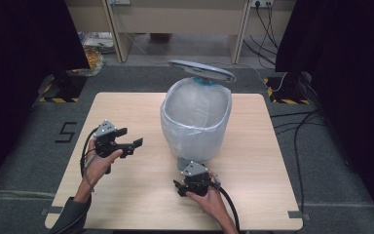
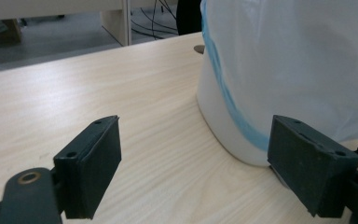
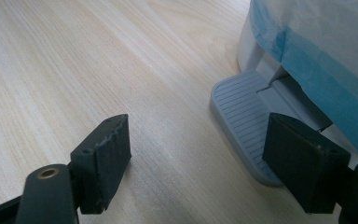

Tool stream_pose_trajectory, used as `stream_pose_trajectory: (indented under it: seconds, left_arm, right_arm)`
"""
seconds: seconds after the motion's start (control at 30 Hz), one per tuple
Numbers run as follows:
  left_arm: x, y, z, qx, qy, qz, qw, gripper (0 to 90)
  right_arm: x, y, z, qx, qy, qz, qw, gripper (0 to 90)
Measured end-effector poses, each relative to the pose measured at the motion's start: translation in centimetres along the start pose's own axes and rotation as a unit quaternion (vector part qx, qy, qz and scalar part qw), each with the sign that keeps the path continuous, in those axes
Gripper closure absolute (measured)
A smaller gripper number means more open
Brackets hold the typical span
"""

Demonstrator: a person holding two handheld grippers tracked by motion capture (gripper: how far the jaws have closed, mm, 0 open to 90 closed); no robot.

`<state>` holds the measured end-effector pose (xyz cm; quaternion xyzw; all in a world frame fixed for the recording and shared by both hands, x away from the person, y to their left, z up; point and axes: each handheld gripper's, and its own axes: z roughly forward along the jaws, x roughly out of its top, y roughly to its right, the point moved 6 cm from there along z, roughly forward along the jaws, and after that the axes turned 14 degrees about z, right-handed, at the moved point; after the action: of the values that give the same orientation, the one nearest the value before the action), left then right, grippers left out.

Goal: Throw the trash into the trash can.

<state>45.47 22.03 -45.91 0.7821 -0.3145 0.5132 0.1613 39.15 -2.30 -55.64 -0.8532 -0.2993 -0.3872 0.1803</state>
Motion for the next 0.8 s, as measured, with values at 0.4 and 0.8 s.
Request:
stream_pose_trajectory:
  seconds: [0.4,0.8]
  left_arm:
    - [-2.9,0.2,0.4,0.001,-0.025,0.004,0.9997,16.1]
    - [-5.0,0.8,0.9,-0.003,-0.042,-0.002,0.9991,15.4]
  right_arm:
    - [0.0,0.0,0.0,0.0,0.0,0.001,1.0,23.1]
    - [0.0,0.0,0.0,0.0,0.0,0.0,1.0,23.0]
